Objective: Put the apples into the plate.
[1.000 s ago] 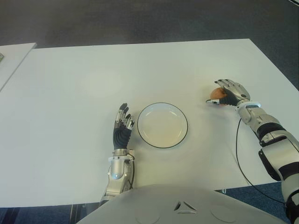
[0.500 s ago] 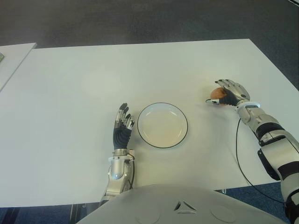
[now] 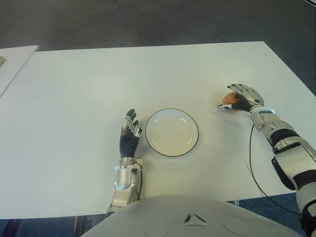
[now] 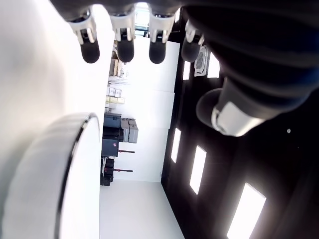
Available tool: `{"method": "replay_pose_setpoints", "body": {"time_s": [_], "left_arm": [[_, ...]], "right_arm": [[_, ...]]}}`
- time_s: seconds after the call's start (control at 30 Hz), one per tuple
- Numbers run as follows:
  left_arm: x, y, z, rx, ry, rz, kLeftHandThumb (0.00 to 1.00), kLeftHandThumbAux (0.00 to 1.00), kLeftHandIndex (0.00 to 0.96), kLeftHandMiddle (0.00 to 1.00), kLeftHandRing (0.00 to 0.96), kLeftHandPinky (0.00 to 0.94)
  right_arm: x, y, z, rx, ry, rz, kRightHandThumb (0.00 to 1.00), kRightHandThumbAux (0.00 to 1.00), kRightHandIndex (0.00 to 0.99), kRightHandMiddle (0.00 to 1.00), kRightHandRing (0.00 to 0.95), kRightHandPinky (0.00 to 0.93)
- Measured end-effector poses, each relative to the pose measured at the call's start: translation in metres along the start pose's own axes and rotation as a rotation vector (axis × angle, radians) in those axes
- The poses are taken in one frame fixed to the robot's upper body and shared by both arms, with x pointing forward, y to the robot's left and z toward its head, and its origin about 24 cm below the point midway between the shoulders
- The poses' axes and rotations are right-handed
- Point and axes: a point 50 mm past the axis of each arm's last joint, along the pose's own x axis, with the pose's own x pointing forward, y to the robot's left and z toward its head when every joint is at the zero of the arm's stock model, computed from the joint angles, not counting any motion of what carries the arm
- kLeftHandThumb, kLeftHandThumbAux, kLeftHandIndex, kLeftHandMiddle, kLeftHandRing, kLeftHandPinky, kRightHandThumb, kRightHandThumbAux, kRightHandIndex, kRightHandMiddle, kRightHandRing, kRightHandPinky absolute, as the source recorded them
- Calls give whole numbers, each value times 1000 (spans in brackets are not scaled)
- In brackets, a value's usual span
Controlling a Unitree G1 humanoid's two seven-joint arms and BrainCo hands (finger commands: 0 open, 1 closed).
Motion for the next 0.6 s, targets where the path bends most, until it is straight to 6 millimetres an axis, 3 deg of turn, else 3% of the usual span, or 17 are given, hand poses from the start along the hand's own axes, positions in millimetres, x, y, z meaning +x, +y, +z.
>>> {"method": "replay_pose_setpoints", "body": {"time_s": [0.23, 0.33, 0.5, 0.53, 0.6], "left_arm": [[1, 0, 0, -15, -1, 1, 143, 596, 43, 49, 24, 29], [1, 0, 0, -18, -1, 0, 145, 598, 49, 55, 28, 29], [1, 0, 1, -20, -4, -5, 145, 596, 49, 55, 28, 27], [1, 0, 1, -20, -4, -5, 145, 596, 48, 54, 27, 26], [1, -1, 1, -20, -5, -5, 145, 597, 47, 53, 27, 23]], "right_arm": [[0, 0, -2, -10, 25, 3, 277, 452, 0, 1, 6, 88], [0, 1, -3, -15, 40, 5, 292, 470, 39, 70, 87, 176], [1, 1, -3, -23, 41, 6, 393, 522, 262, 313, 311, 365], [1, 1, -3, -25, 41, 7, 501, 589, 320, 386, 381, 426], [1, 1, -2, -27, 40, 6, 616, 659, 382, 486, 477, 512]]}}
